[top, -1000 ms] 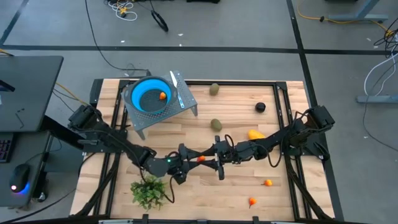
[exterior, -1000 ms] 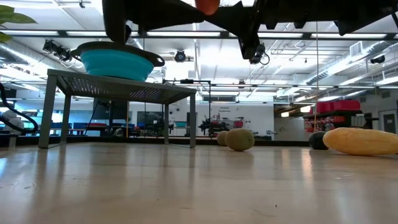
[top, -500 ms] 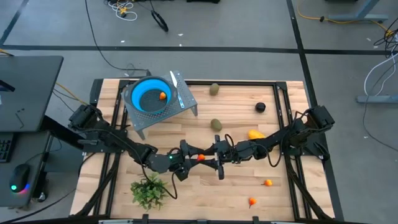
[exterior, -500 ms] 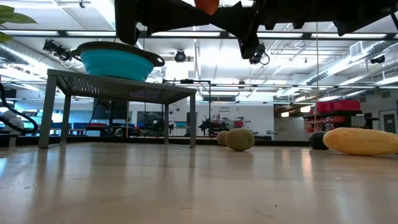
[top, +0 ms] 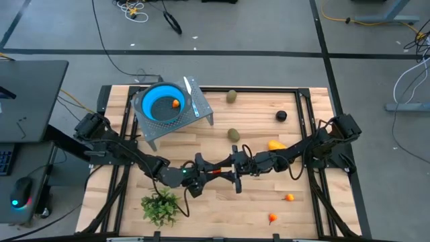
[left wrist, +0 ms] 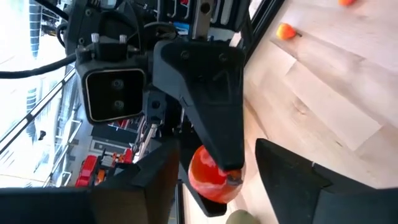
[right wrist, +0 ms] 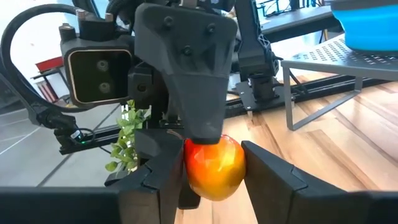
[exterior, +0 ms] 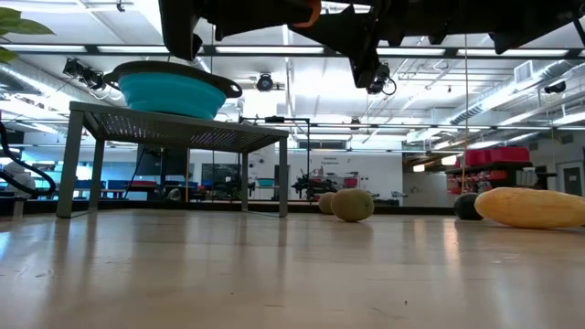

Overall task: Pick & Place Fruit
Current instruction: Put the top orange pear into the blue strainer bowl on the shelf

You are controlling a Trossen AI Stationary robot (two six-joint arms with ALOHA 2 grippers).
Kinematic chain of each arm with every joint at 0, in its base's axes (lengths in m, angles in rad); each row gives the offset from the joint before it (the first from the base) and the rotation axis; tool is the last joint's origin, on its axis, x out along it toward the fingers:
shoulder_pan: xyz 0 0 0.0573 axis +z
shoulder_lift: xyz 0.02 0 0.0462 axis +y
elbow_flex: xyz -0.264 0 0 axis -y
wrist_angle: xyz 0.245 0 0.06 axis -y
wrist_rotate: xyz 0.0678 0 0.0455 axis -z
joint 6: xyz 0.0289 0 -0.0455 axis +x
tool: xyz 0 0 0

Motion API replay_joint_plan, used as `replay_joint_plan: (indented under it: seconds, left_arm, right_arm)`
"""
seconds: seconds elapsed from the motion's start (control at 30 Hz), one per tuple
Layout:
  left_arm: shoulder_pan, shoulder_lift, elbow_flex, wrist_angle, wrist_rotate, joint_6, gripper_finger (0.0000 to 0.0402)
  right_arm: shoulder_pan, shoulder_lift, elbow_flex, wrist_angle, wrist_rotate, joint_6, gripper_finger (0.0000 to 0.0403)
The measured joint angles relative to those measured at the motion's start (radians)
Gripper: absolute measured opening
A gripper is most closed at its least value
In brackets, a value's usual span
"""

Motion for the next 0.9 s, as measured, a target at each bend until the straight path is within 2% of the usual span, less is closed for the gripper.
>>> replay_joint_plan:
  seconds: [0.33,0.9]
  left_arm:
    - [0.000,0.000,0.000,-0.002,0.020,-0.005,0.0190]
    - [0.001,-0.001,0.001,-0.029,0.016,-0.004,0.0185]
  right_arm:
    - [-0.002,0.000,0.000,-0.020,0.008,0.001,0.0163]
    - [-0.002,0.000,0.000,-0.011,0.006,0.002,0.0163]
